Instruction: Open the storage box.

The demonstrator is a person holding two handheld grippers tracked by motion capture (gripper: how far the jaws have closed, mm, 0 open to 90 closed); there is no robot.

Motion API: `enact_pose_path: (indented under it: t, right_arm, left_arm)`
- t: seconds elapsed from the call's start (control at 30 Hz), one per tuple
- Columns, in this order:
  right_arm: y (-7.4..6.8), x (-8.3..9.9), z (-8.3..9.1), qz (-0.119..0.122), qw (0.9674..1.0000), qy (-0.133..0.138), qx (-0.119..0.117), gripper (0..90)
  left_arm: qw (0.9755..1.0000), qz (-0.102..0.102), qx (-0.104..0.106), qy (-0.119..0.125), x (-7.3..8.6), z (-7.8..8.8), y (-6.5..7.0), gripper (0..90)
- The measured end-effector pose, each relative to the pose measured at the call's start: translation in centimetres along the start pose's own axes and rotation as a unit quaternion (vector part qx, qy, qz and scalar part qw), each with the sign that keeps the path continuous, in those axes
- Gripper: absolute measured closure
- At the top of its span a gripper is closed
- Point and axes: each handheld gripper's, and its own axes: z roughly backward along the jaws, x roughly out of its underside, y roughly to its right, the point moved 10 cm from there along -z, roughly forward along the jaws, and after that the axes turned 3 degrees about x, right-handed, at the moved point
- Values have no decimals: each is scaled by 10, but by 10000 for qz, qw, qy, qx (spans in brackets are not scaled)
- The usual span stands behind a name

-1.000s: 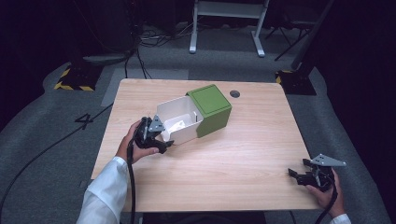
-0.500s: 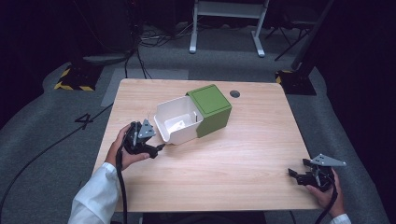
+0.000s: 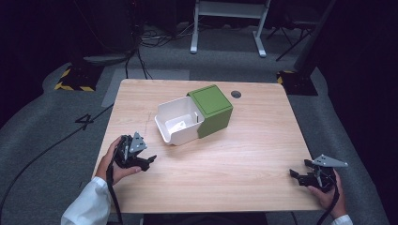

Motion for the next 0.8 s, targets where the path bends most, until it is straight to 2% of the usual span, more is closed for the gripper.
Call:
enact_pose_path:
  t: [0.07,0.13,0.17,0.43,0.57,0.6,0.67,0.77,0.8]
  right_arm:
    - [0,0,0,3,10000,2,3,155]
    - [0,0,0,-2,10000,-1,-2,155]
    - [0,0,0,3,10000,3,2,155]
    - [0,0,0,32,10000,17,28,155]
    - [0,0,0,28,10000,15,26,156]
    - [0,0,0,40,10000,20,29,156]
    - [0,0,0,47,10000,22,34,156]
    - [0,0,0,43,10000,22,32,156]
    - [0,0,1,44,10000,19,42,156]
  left_arm:
    - [9999,121,28,-85,15,-3,2,178]
    - [9998,154,26,-80,18,-4,2,178]
    - [9996,237,-15,-139,28,-5,3,178]
    - [9985,512,8,-177,52,-3,7,176]
    - [9973,715,52,-133,64,0,7,175]
    - [9962,856,76,-136,71,0,7,175]
    - [9960,877,82,-143,74,1,7,176]
    - [9942,1071,113,-20,81,4,6,172]
    - [9919,1250,198,36,85,6,7,170]
